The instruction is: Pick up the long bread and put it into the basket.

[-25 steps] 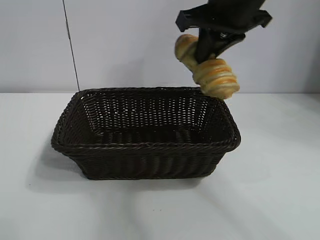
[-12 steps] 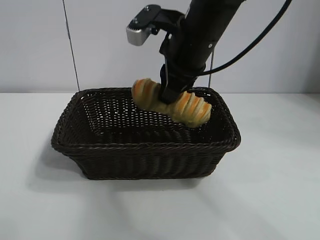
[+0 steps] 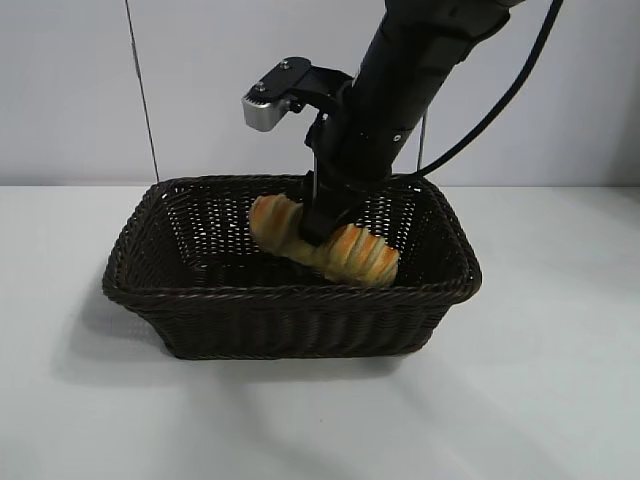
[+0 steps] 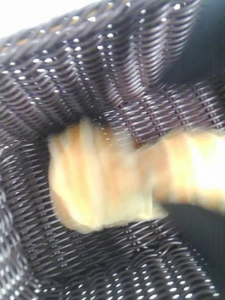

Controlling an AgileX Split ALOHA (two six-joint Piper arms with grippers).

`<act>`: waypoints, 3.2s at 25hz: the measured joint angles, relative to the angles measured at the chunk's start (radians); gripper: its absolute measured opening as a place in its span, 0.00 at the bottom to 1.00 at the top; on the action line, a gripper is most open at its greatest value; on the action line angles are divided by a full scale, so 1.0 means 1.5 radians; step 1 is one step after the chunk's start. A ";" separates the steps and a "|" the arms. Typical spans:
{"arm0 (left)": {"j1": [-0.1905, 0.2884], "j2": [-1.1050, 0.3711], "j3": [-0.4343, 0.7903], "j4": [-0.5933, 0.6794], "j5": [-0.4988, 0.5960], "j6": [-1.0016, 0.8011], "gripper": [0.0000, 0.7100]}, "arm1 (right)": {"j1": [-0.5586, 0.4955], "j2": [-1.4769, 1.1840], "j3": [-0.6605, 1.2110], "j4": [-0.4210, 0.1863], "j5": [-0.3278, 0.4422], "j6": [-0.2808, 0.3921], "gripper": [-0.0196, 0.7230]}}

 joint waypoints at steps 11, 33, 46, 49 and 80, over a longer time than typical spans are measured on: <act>0.000 0.000 0.000 0.000 0.000 0.000 0.98 | -0.009 -0.007 -0.191 -0.106 0.211 0.396 0.92; 0.000 0.000 0.000 -0.001 0.000 -0.001 0.98 | -0.452 -0.007 -0.314 -0.162 0.355 0.535 0.92; 0.000 0.000 0.000 -0.001 0.000 -0.001 0.98 | -0.560 -0.144 -0.251 -0.077 0.360 0.513 0.92; 0.000 0.000 0.000 -0.001 0.000 -0.001 0.98 | -0.560 -0.215 -0.227 -0.077 0.363 0.513 0.92; 0.000 0.000 0.000 -0.001 0.000 -0.002 0.98 | -0.488 -1.101 0.282 -0.153 0.375 0.576 0.92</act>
